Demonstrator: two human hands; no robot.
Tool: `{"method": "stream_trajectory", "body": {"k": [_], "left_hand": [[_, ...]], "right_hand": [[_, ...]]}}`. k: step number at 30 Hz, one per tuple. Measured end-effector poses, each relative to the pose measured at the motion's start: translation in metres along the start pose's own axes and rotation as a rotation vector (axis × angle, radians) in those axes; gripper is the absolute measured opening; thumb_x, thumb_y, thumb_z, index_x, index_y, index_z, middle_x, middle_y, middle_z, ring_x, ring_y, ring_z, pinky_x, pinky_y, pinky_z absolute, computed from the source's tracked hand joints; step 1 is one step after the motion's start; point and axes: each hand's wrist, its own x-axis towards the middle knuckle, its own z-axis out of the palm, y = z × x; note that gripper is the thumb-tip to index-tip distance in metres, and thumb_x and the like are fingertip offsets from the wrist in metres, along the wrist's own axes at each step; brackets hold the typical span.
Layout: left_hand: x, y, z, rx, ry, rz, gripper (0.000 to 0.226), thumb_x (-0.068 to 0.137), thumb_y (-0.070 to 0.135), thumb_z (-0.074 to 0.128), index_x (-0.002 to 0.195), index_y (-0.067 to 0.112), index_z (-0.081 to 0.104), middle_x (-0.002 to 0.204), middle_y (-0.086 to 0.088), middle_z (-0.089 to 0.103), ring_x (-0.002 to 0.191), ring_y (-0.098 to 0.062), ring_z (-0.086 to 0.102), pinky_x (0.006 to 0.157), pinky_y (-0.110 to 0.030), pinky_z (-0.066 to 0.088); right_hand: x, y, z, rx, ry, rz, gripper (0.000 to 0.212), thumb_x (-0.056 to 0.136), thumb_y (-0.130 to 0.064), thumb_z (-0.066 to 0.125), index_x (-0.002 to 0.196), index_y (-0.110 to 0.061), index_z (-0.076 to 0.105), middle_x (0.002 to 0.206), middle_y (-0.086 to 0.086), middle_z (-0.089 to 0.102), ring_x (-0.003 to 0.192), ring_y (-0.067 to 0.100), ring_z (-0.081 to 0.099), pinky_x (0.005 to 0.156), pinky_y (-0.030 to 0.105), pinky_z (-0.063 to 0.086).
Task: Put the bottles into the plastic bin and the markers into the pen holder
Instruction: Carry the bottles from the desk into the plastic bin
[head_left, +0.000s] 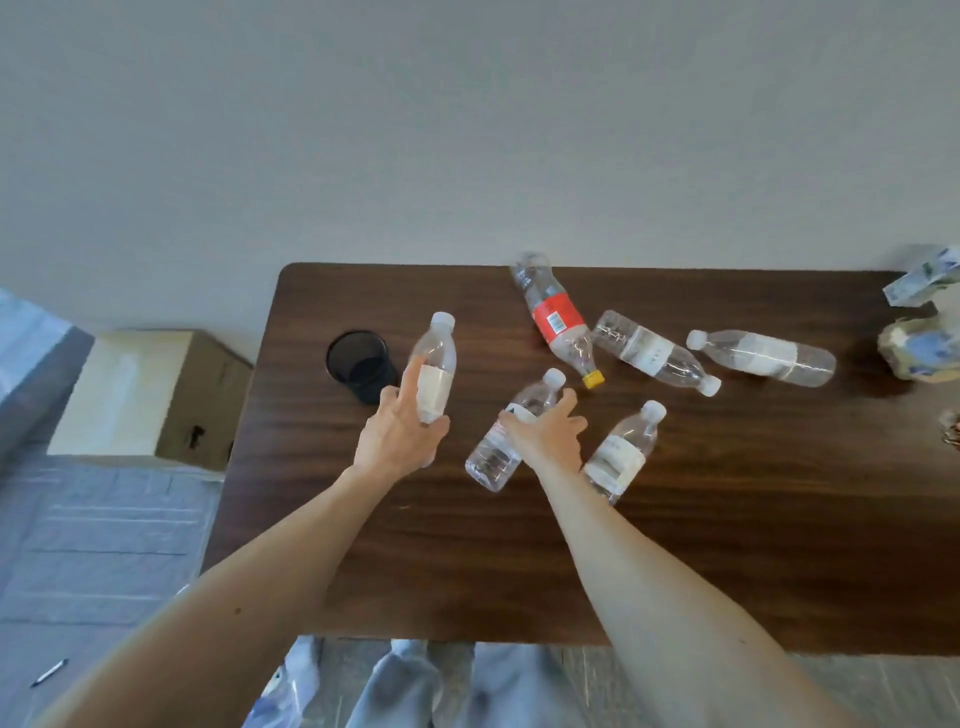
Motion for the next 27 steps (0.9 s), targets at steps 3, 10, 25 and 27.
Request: {"method": "stream_trajectory", "body": {"k": [3, 10, 25, 27], "left_hand": [[-0.017, -0.008, -0.01, -0.054, 0.064, -0.036, 0.09, 0.088, 0.03, 0.067, 0.151, 0.045, 0.004, 0.128, -0.012, 0.049, 0.105, -0.031, 0.059, 0.077, -0.045, 0.052], [-0.062, -0.037, -0.031, -0.197, 0.17, -0.093, 0.086, 0.085, 0.038, 0.068, 0.15, 0.049, 0.012, 0.138, -0.006, 0.05, 0.118, -0.025, 0.054, 0.087, -0.044, 0.051], [-0.229, -0.24, -0.09, -0.311, 0.466, -0.343, 0.08, 0.086, 0.035, 0.069, 0.149, 0.044, 0.02, 0.14, -0.014, 0.053, 0.108, -0.03, 0.061, 0.081, -0.046, 0.056], [-0.26, -0.286, -0.09, -0.336, 0.451, -0.431, 0.08, 0.085, 0.038, 0.069, 0.148, 0.046, 0.02, 0.139, -0.016, 0.053, 0.099, -0.032, 0.064, 0.078, -0.049, 0.058]], "right_hand": [[0.012, -0.008, 0.011, -0.027, -0.025, 0.008, 0.109, 0.075, -0.054, 0.075, 0.15, -0.033, -0.001, 0.148, 0.016, 0.031, 0.126, 0.035, 0.049, 0.096, 0.046, 0.046], [0.012, -0.005, 0.029, -0.03, -0.063, -0.034, 0.103, 0.082, -0.032, 0.075, 0.152, -0.029, 0.0, 0.14, 0.016, 0.048, 0.121, 0.036, 0.055, 0.097, 0.049, 0.046], [-0.166, 0.003, 0.188, -0.177, -0.294, -0.453, 0.087, 0.079, -0.036, 0.077, 0.144, -0.029, 0.02, 0.132, 0.007, 0.055, 0.109, 0.026, 0.062, 0.084, 0.04, 0.053], [-0.196, 0.004, 0.216, -0.204, -0.333, -0.515, 0.088, 0.08, -0.035, 0.078, 0.145, -0.029, 0.018, 0.135, 0.005, 0.054, 0.109, 0.024, 0.061, 0.081, 0.035, 0.051]]}}
